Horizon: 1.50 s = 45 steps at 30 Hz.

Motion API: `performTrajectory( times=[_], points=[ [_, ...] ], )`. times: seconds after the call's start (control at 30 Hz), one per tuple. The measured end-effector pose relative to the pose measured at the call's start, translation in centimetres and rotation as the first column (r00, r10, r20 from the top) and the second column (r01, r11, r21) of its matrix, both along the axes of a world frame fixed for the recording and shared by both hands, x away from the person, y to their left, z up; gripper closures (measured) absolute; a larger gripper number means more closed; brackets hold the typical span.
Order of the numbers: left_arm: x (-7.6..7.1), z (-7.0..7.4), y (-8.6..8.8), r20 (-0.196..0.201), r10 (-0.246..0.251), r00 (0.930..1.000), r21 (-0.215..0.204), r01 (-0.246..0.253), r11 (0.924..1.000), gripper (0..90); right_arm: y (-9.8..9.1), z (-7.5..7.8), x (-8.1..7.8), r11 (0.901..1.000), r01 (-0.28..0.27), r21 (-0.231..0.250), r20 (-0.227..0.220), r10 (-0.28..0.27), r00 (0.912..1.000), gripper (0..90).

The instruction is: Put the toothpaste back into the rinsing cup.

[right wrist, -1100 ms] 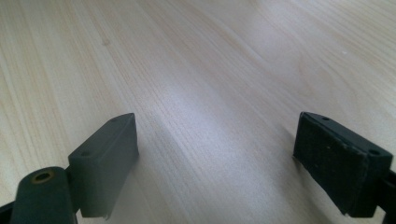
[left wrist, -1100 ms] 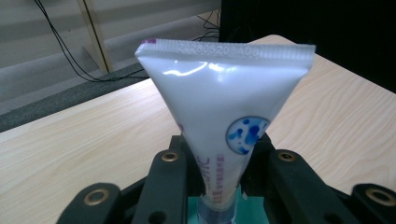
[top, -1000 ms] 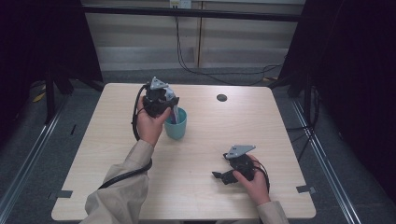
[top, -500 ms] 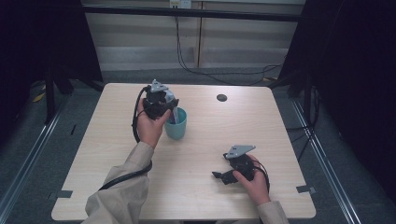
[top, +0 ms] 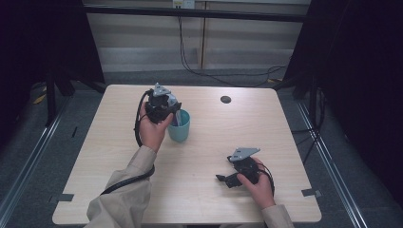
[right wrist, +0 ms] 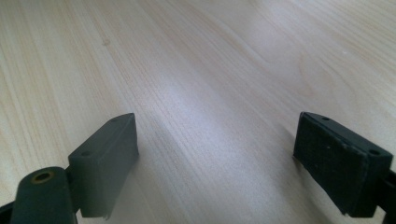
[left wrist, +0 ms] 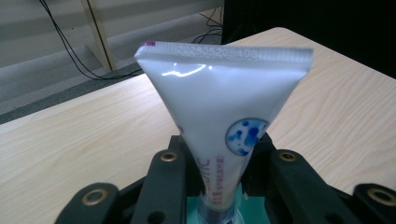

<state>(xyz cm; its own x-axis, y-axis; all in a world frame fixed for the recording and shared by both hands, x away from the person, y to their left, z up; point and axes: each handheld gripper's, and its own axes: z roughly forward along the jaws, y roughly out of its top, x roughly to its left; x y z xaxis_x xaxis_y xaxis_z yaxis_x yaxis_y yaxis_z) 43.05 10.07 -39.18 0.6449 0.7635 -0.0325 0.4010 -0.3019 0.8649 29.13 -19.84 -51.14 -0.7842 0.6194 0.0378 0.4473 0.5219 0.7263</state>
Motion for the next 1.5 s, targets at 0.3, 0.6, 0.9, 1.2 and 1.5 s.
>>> performTrajectory(
  times=[0.3,0.6,0.9,1.2,1.5],
  points=[
    [0.0,-0.7,0.2,-0.002,0.008,1.0000,-0.002,-0.009,1.0000,74.6,0.0,0.0,0.0,1.0000,0.000,0.000,0.000,0.000,1.0000,13.0],
    [-0.3,-0.9,0.3,0.025,0.012,0.9996,-0.049,-0.010,0.9987,72.1,0.0,0.0,0.0,1.0000,-0.001,-0.001,0.000,0.001,1.0000,13.0],
    [-0.4,-1.0,0.2,0.028,0.011,0.9995,-0.065,-0.009,0.9978,69.1,0.0,0.0,0.0,1.0000,-0.002,-0.002,0.001,0.002,1.0000,12.9],
    [-0.7,-1.0,0.4,0.027,0.016,0.9995,-0.071,-0.014,0.9974,66.6,0.0,0.0,0.0,1.0000,-0.002,-0.002,0.002,0.002,1.0000,12.9],
    [-0.7,-1.2,0.7,0.008,0.027,0.9996,-0.068,-0.027,0.9973,53.9,0.0,0.0,0.0,1.0000,-0.002,-0.002,0.002,0.002,1.0000,12.9]
  ],
)
